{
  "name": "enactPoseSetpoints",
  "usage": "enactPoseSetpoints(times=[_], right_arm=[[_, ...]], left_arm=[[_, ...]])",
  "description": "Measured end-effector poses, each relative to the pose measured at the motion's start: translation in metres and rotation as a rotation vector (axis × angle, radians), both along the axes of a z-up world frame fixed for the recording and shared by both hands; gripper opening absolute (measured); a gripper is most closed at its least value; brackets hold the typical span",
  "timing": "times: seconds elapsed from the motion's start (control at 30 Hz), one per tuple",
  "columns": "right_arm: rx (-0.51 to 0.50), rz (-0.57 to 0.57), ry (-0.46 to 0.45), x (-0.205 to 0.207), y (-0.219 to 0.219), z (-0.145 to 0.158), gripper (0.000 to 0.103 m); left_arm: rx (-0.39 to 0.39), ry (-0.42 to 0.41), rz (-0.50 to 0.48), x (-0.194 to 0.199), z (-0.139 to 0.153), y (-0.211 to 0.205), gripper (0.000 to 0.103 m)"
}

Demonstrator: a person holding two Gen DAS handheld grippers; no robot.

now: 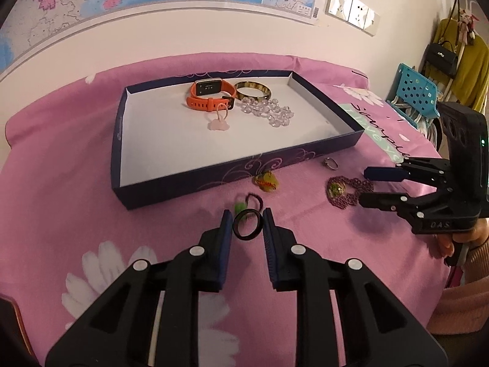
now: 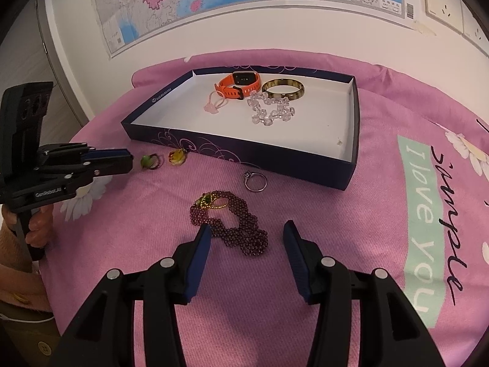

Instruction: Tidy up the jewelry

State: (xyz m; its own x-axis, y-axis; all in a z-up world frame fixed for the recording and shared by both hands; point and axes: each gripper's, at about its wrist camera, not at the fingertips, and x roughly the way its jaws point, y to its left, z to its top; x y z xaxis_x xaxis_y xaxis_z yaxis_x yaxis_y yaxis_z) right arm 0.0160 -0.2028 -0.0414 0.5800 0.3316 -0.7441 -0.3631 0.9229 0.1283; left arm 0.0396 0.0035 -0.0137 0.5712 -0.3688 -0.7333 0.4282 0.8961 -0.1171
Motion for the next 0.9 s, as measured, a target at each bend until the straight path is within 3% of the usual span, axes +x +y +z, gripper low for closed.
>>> enactPoseSetpoints(times=[0.3,0.5,0.87,0.9], right_arm=[[-0.017,0.010,0.005,-0.001,0.001,0.000,0.012],[0.024,0.015,0.004,-0.003,0.001,0.003,0.012],[0.105,0.063,-0.083,-0.003,0.012,0.036,0.012],[0.112,0.070,-0.089,-0.003,0.014,0.038,0.012]], left_arm=[[-0.028,0.022,0.013,-0.001,-0.005,0.004,0.021],[-0.044,0.018,0.015,-0.003,-0.002,0.004,0.021],[-0.052,0.003,0.011,-0.007,0.004,0.003,0.018],[-0.047,0.003,0.012,-0.007,0.003,0.003,0.025]])
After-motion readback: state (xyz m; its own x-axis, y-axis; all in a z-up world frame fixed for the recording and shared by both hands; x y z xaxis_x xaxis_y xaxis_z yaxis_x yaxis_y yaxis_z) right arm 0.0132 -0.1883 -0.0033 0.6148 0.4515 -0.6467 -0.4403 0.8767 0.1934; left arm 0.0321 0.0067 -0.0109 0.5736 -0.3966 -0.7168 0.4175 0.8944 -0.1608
